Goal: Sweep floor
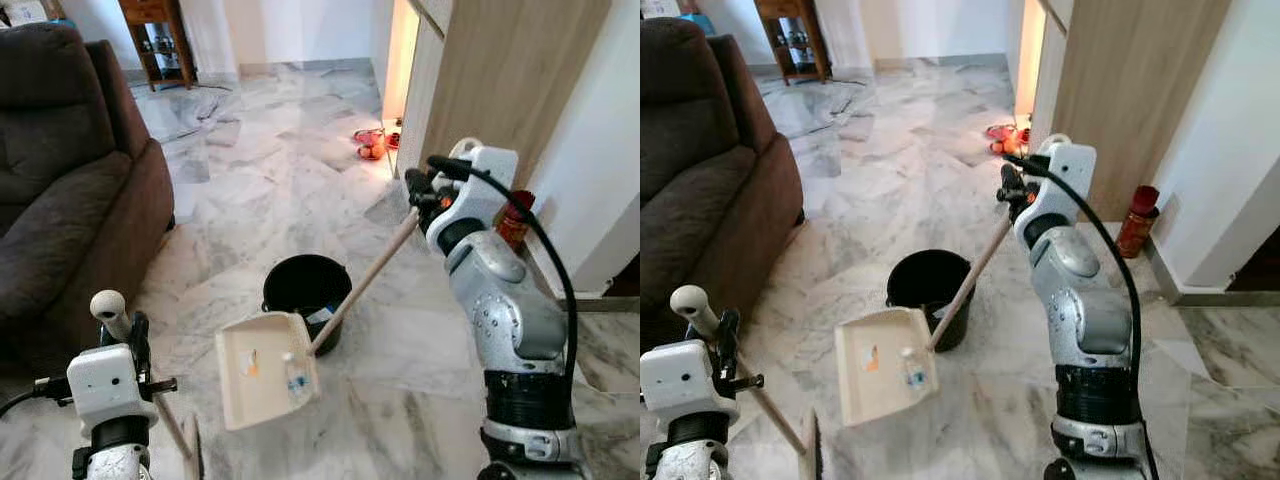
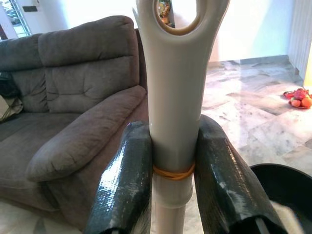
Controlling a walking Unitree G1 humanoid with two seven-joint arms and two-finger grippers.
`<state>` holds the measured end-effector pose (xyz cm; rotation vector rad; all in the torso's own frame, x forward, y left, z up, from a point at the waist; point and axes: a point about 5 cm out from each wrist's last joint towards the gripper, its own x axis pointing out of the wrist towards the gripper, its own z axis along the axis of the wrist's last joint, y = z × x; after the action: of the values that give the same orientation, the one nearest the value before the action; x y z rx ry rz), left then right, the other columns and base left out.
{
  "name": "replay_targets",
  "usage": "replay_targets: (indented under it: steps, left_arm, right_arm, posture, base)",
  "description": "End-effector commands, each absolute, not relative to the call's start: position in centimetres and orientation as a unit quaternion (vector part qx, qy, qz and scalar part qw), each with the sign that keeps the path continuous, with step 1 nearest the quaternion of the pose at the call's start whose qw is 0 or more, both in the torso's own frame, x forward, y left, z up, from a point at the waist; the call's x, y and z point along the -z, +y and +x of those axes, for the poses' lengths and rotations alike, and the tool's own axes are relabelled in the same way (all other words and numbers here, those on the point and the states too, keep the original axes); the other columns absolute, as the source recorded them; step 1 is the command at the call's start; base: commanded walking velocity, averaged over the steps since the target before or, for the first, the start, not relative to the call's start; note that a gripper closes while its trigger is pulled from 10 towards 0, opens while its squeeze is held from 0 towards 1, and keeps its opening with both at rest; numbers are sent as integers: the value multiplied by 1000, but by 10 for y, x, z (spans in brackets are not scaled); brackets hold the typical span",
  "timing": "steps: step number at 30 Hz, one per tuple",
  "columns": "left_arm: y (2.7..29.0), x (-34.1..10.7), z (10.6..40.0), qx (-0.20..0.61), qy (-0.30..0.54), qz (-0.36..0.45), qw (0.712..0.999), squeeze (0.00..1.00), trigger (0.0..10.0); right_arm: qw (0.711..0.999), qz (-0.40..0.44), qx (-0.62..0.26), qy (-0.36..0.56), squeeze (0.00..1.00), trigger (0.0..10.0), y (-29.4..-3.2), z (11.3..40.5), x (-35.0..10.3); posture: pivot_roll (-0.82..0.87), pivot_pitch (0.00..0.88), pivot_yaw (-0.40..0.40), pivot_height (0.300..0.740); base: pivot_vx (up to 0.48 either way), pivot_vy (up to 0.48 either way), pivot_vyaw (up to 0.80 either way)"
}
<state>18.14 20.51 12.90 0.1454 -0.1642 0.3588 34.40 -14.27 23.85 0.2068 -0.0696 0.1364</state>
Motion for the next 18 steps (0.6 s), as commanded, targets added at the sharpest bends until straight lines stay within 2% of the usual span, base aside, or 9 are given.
replay_targets:
  steps: [1, 9, 13, 18]
  left_arm:
    - [207, -136, 183, -178, -99, 82, 976, 0, 10000]
    - [208, -137, 182, -182, -103, 84, 974, 0, 10000]
    - [210, -139, 181, -188, -106, 85, 973, 0, 10000]
    - [211, -141, 179, -195, -109, 89, 971, 0, 10000]
  right_arm:
    - [987, 110, -64, -96, 0, 10000, -145, 341, -266]
    - [979, 130, -53, -147, 0, 10000, -137, 343, -278]
    - [975, 152, -72, -148, 0, 10000, -122, 343, -272]
    - [972, 167, -71, -148, 0, 10000, -116, 346, -271]
  posture:
    - [-46, 72, 86, 740]
    - [-42, 73, 88, 740]
    - [-21, 75, 86, 740]
    - [-15, 75, 86, 740]
  base:
    - [0, 0, 0]
    - [0, 0, 0]
    - [0, 0, 0]
    - [0, 0, 0]
